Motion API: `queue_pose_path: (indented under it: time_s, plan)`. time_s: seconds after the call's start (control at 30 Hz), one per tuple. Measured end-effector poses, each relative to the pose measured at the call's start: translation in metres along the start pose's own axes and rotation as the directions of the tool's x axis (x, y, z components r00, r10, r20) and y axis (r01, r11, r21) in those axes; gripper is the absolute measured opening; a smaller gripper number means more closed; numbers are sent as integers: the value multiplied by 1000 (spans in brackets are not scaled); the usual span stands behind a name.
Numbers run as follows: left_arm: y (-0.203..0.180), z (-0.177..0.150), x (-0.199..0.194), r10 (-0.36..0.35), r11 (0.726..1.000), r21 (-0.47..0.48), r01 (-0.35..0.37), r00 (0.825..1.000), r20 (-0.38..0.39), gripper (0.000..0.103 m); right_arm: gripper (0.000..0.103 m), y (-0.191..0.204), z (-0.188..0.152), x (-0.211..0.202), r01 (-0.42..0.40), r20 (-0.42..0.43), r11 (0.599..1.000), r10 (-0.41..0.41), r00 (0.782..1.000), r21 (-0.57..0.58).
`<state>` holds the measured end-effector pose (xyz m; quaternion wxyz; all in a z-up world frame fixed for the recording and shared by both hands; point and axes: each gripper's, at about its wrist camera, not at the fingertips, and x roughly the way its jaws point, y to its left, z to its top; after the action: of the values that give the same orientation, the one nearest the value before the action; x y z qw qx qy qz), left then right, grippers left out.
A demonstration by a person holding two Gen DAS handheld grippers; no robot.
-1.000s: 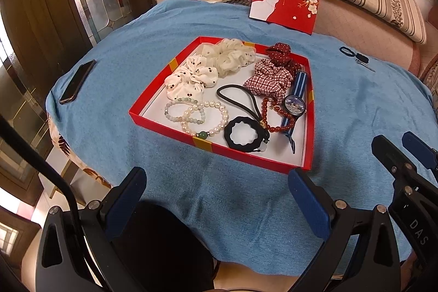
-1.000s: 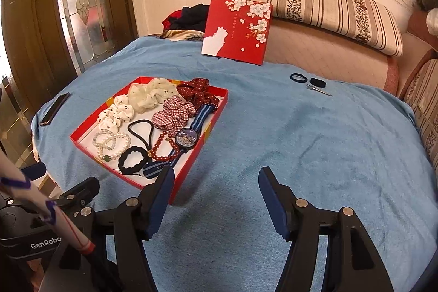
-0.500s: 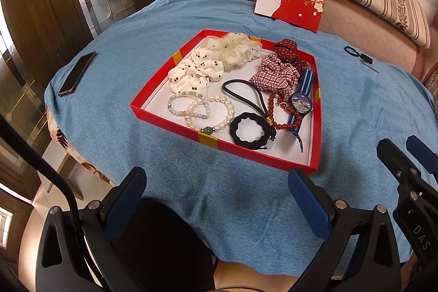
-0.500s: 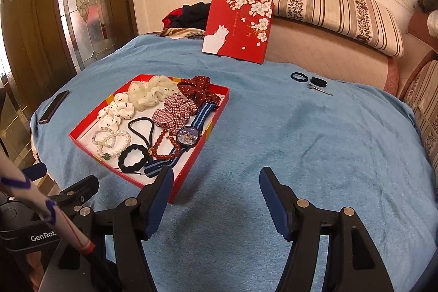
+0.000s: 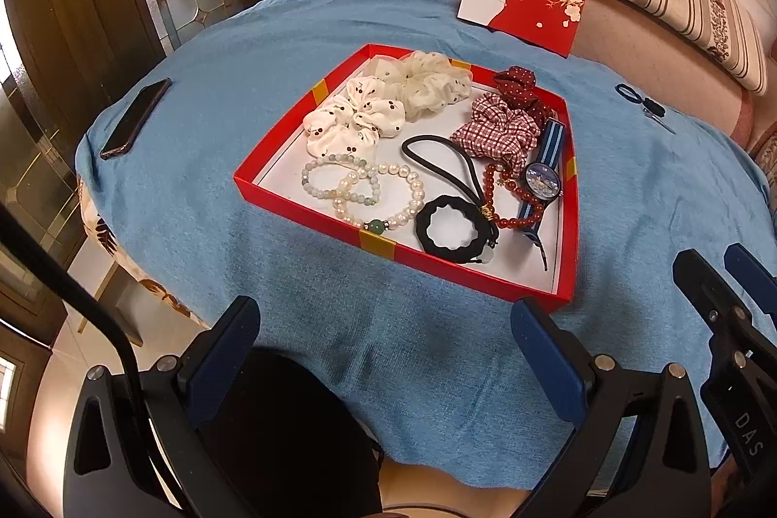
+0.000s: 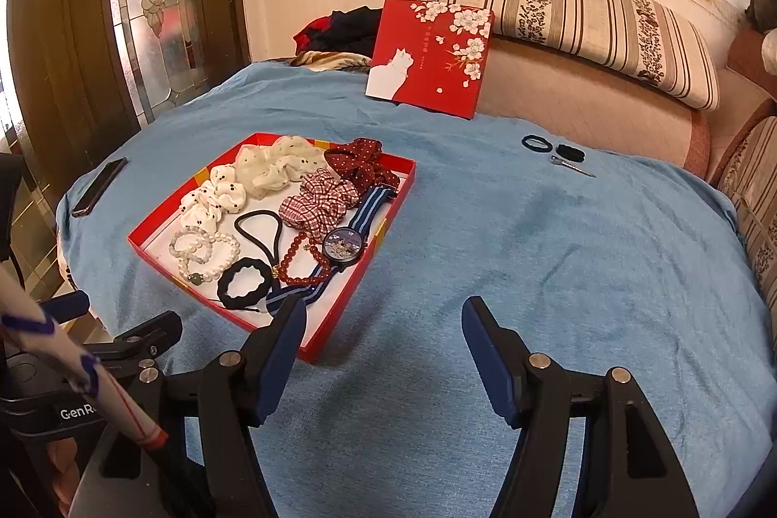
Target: Organize jewelry
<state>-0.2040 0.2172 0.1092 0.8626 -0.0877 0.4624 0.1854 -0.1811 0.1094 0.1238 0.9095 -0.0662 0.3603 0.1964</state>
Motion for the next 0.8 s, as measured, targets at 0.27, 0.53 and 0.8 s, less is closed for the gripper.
queue_pose_path:
  time_s: [0.27, 0.53, 0.8]
  plan:
    - [0, 0, 1, 0, 1000, 1, 0, 1000, -1, 103, 72, 0, 0, 0, 3, 0, 1000, -3, 1000, 10]
    - [0, 0, 2, -6, 1000, -6, 6, 1000, 0, 103, 72, 0, -1, 0, 1, 2, 1000, -1, 1000, 8]
    - [1, 1, 3, 0, 1000, -11, 0, 1000, 3, 103, 73, 1, -1, 0, 1, 1, 1000, -1, 1000, 8]
